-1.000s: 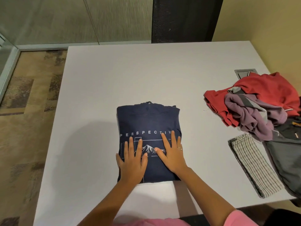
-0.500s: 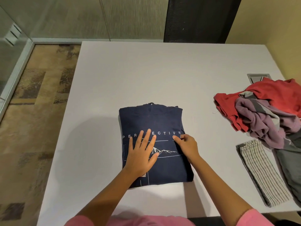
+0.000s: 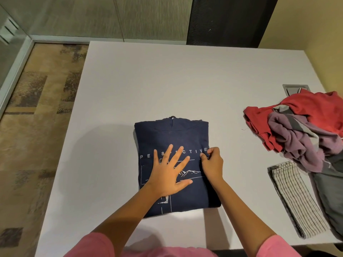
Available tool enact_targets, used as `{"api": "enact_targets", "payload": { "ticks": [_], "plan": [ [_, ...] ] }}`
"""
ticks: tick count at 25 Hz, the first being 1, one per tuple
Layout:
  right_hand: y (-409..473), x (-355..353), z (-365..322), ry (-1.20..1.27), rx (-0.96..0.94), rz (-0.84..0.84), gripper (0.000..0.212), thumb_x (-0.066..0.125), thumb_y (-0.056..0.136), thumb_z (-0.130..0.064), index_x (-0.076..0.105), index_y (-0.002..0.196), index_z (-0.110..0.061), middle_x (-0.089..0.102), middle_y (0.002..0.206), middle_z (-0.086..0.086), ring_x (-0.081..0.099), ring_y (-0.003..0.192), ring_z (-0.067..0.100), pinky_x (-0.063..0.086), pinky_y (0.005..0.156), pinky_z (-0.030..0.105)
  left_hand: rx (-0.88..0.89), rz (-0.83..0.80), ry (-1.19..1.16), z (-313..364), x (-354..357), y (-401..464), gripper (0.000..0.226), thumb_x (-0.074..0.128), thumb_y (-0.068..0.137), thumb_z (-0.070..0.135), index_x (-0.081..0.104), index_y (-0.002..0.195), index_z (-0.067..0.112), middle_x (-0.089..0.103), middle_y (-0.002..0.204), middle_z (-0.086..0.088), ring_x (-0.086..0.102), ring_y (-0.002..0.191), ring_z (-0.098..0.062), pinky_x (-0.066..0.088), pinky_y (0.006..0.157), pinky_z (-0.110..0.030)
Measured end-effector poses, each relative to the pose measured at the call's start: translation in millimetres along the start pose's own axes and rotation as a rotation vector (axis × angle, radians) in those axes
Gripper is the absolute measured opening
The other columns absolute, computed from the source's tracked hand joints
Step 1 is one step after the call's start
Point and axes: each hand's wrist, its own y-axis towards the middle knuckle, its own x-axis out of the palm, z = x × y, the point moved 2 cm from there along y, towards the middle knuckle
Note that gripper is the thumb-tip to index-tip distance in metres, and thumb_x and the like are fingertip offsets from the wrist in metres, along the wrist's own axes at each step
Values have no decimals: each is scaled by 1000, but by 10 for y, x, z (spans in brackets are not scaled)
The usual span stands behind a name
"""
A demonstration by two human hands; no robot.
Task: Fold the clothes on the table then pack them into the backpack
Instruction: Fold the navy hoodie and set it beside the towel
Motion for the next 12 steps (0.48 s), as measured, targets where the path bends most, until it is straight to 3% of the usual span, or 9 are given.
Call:
{"api": "enact_targets", "payload": {
  "ticks": [3, 6, 9, 12],
  "plan": [
    [33, 61, 85, -131, -24, 54, 16, 59, 90, -17, 47, 98, -11, 55, 94, 4, 50, 94, 26, 40, 77, 31, -21, -10, -6, 1, 46, 32, 78, 25, 84, 80, 32, 147, 35, 15, 160, 1, 10, 147, -34, 11, 106, -74],
    [4, 5, 152, -149, 55, 81, 45, 67, 85, -38, 49, 114, -8, 51, 112, 6, 50, 101, 24, 39, 92, 39, -43, -13, -10, -1, 60, 54, 75, 25, 86, 78, 32, 148, 35, 14, 161, 1, 9, 148, -32, 10, 108, -72],
    [-69, -53, 222, -85, 177, -42, 57, 68, 79, -52, 48, 114, -11, 55, 106, 0, 58, 95, 20, 49, 82, 37, -58, -23, -19, 22, 37, 39, 69, 27, 90, 72, 35, 147, 33, 18, 160, 0, 12, 147, -32, 14, 109, -69],
    [-96, -80, 274, -42, 188, -118, 35, 68, 83, -42, 59, 92, -10, 65, 87, 0, 63, 84, 22, 46, 66, 28, -127, -18, -31, 89, 1, 5, 63, 30, 92, 62, 42, 144, 29, 27, 157, -3, 23, 144, -34, 16, 108, -65]
  ]
}}
